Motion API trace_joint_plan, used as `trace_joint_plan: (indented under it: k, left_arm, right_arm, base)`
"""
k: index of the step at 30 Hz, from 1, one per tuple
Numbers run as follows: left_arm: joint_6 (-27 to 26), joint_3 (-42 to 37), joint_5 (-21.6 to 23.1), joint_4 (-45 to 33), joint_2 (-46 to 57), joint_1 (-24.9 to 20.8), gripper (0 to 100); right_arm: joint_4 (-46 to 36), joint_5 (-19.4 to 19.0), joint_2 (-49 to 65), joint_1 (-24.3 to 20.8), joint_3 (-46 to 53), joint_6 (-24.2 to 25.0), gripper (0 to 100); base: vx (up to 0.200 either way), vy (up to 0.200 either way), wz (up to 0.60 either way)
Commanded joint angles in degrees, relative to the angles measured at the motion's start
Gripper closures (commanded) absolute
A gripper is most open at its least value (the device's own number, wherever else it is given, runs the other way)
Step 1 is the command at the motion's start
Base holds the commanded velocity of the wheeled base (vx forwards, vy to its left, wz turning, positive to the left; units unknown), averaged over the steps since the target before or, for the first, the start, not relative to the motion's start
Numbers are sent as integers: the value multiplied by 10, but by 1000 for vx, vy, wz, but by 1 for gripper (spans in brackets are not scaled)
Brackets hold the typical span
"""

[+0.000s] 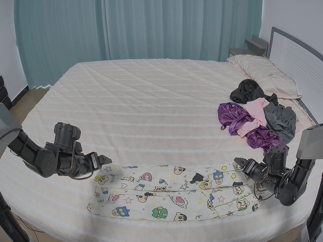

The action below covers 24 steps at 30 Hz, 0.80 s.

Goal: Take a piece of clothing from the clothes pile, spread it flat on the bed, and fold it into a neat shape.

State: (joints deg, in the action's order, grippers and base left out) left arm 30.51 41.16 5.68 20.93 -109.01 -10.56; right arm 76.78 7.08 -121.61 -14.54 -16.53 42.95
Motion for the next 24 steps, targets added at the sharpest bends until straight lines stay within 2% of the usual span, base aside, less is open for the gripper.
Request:
trace_joint_plan:
  k: [1,8,22,23,24]
  left_arm:
    - [-5,25,2,-12,-27,3,0]
    - [-34,25,1,-11,-69,0,0]
    - [-36,27,-3,-8,-83,-21,0]
    - [-36,26,-4,-9,-82,-21,100]
    - [-36,26,-4,-9,-81,-21,100]
  right_arm:
    - [3,-1,-9,-3,8,-1,0]
    - [3,-1,-10,-3,9,-1,0]
    - [3,-1,-11,-3,10,1,0]
    - [3,-1,-11,-3,10,2,0]
    - [3,-1,-11,-3,10,1,0]
  base:
    - [0,0,0]
    - [0,0,0]
    - [0,0,0]
    - [0,0,0]
    - [0,0,0]
